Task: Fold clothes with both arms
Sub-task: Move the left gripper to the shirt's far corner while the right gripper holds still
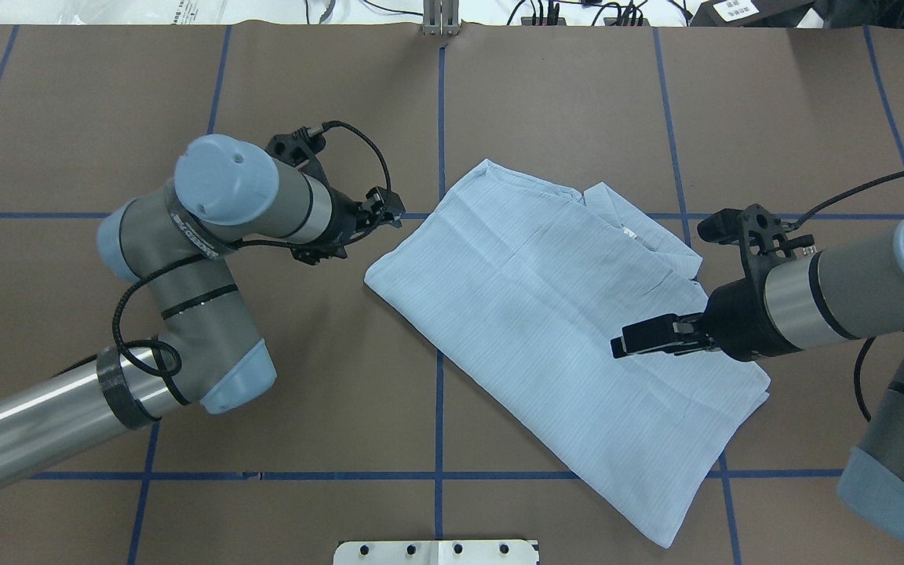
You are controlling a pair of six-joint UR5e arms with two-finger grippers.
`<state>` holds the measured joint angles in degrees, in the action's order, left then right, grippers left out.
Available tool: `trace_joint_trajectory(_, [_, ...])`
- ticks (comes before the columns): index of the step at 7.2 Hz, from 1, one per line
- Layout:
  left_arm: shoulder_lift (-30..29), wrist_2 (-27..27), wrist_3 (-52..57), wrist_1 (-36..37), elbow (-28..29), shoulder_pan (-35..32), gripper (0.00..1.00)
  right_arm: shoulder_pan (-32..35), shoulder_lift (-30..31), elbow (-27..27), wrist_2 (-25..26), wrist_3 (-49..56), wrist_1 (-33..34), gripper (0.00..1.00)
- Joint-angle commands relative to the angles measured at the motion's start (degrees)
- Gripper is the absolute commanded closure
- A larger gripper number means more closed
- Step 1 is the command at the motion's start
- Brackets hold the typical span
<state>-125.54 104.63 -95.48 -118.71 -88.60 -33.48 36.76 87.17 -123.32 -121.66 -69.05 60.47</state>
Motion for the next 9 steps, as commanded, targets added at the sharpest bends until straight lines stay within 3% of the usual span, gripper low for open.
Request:
trace_joint_trajectory(1, [-0.14,-3.21,-1.20,2.08,0.88,4.12,0.05,1.82,-0.42,0.28,0.20,0.05,0.00,0.00])
trace_joint_trajectory(9, [-0.93,-3.30,-1.20,2.52,2.99,4.21,0.19,2.71,-0.33,0.28,-0.42,-0.03,0.09,0.00])
